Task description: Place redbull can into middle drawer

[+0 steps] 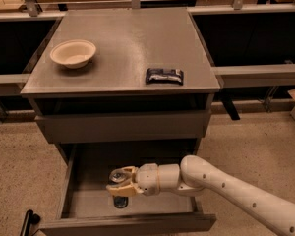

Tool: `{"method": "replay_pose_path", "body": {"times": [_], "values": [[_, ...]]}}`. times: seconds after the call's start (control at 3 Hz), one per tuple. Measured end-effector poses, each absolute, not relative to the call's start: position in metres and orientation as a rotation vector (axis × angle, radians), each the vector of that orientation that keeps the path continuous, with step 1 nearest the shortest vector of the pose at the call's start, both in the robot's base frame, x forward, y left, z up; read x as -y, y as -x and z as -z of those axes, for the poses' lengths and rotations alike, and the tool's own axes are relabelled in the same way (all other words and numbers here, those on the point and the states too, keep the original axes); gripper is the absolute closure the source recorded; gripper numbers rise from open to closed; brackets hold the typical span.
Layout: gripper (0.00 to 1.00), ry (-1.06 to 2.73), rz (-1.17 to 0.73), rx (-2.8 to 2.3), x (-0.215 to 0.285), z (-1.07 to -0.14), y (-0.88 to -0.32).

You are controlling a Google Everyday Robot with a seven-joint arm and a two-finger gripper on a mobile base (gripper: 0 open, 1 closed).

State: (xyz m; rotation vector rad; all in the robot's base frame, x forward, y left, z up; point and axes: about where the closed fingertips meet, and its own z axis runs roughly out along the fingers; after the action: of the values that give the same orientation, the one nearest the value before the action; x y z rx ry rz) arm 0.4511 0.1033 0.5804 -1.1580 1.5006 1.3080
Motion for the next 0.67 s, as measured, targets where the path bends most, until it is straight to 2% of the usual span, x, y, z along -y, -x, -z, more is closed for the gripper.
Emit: {"method": "replay_pose_path", "body": {"times": [0.67], "values": [[1.0,1.059,-1.087,-1.547,-0.081,-0.53,-0.49]]}}
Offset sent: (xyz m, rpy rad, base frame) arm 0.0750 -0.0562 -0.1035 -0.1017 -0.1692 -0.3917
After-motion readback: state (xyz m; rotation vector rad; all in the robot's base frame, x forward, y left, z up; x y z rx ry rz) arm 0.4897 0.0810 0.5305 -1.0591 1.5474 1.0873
